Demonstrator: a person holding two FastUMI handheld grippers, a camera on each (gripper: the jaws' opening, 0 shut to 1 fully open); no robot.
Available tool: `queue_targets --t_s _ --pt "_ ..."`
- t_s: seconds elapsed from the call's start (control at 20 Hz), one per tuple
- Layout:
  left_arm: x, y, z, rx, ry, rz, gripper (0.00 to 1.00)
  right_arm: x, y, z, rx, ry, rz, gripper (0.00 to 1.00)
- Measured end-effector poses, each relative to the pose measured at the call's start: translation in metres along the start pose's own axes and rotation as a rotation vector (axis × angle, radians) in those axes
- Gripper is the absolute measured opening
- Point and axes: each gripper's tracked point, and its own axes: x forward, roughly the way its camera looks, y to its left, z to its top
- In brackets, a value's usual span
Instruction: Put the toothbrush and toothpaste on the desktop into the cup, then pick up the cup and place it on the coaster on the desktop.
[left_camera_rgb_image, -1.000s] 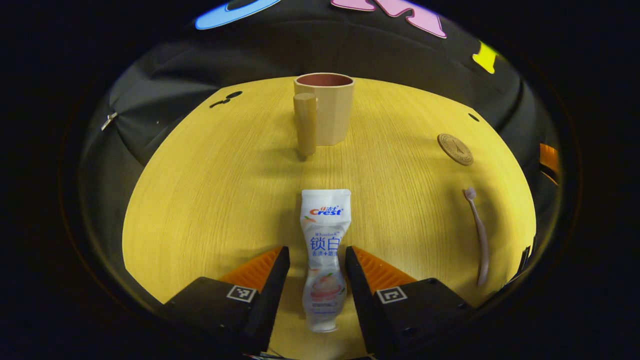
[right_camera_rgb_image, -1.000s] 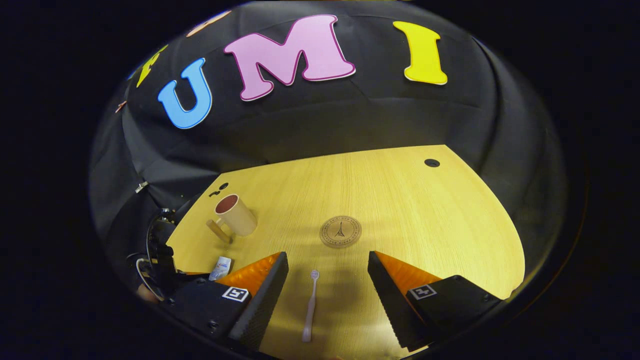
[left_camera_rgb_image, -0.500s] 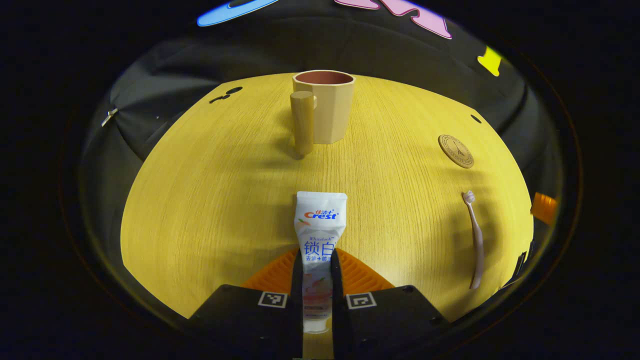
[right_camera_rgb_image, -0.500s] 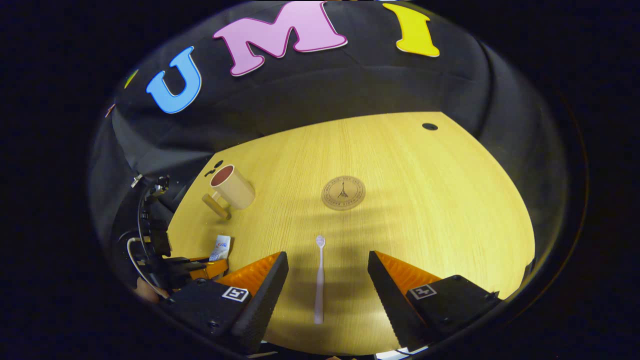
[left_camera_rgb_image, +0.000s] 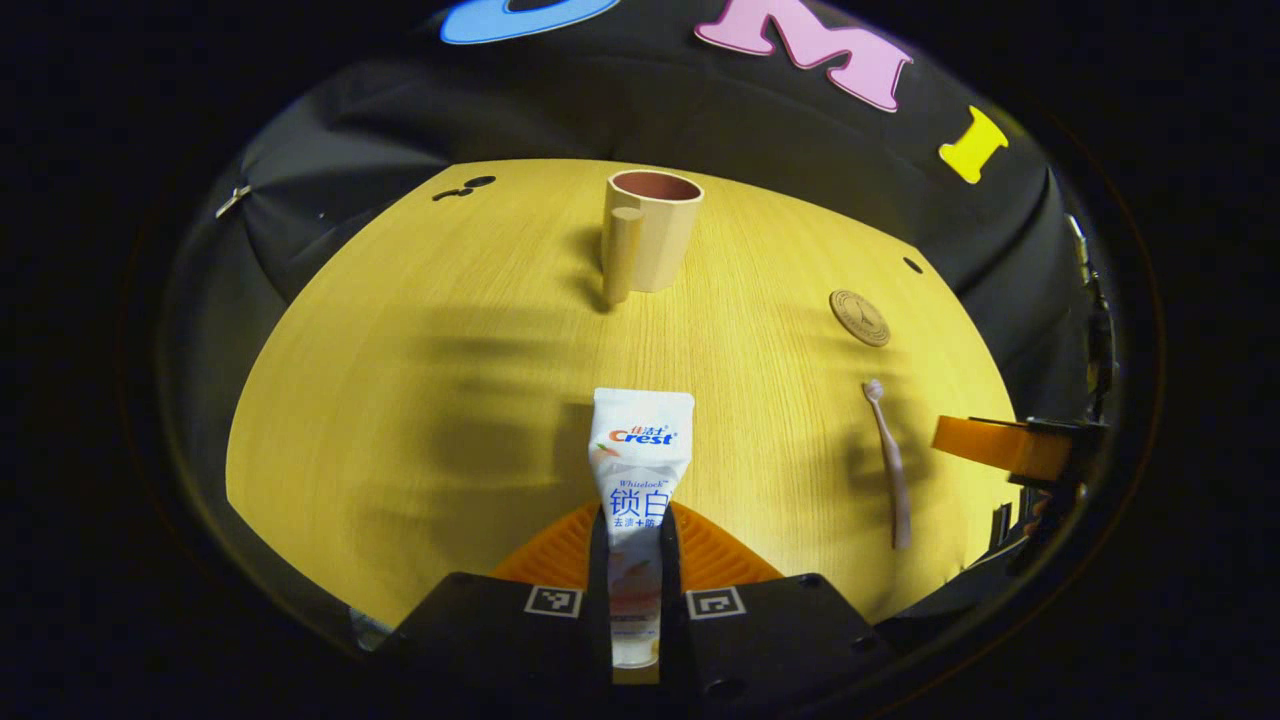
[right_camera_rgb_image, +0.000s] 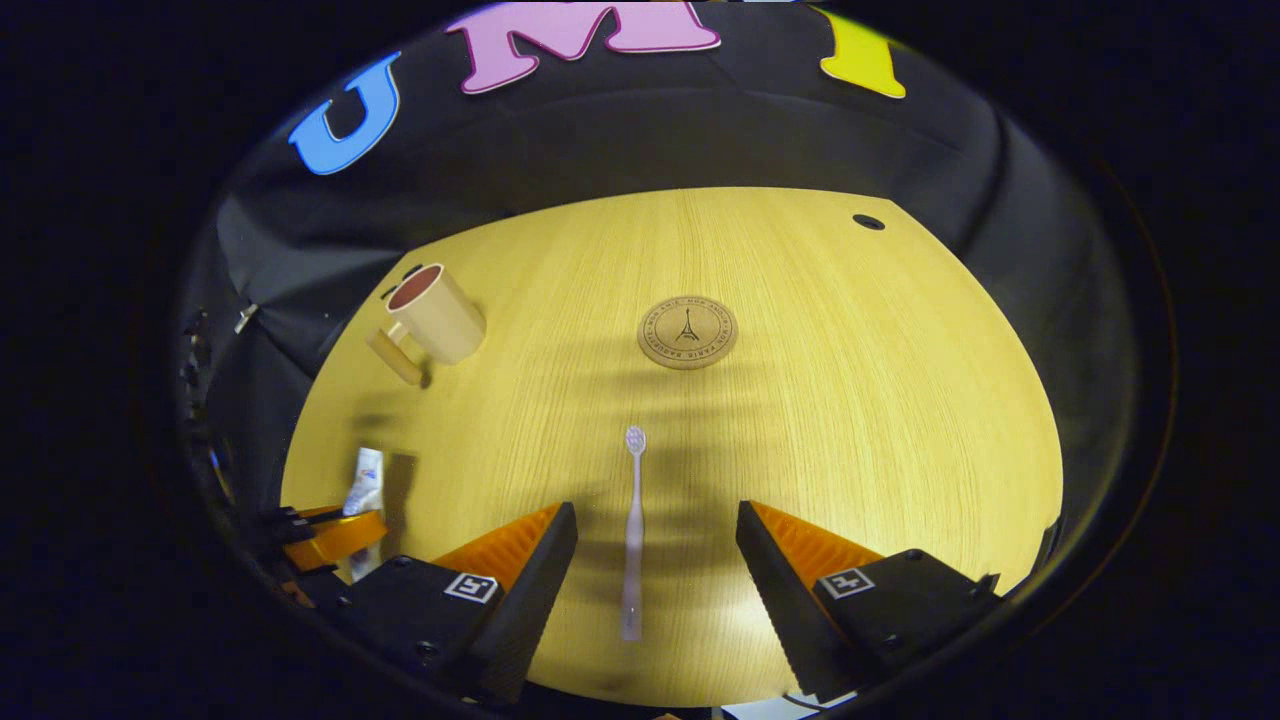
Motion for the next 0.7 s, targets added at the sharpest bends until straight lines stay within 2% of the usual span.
queue_targets --t_s 0.1,0.3,0.55,0.7 --pt "-0.001 0.001 0.0 0.002 -0.014 0.0 0.23 0.007 0.0 -0.012 0.005 0.041 -0.018 0.99" --pt "0.004 0.004 -0.003 0.094 -0.034 0.031 0.24 0.018 -0.001 -0.032 -0.02 0.104 -0.06 0.99" --pt "0.002 0.0 -0.002 0.02 -0.049 0.019 0.23 0.026 0.0 -0.038 -0.033 0.136 -0.085 0.99" --pt "0.001 0.0 0.0 0.013 -0.062 0.014 0.24 0.03 0.004 -0.039 -0.029 0.151 -0.083 0.99"
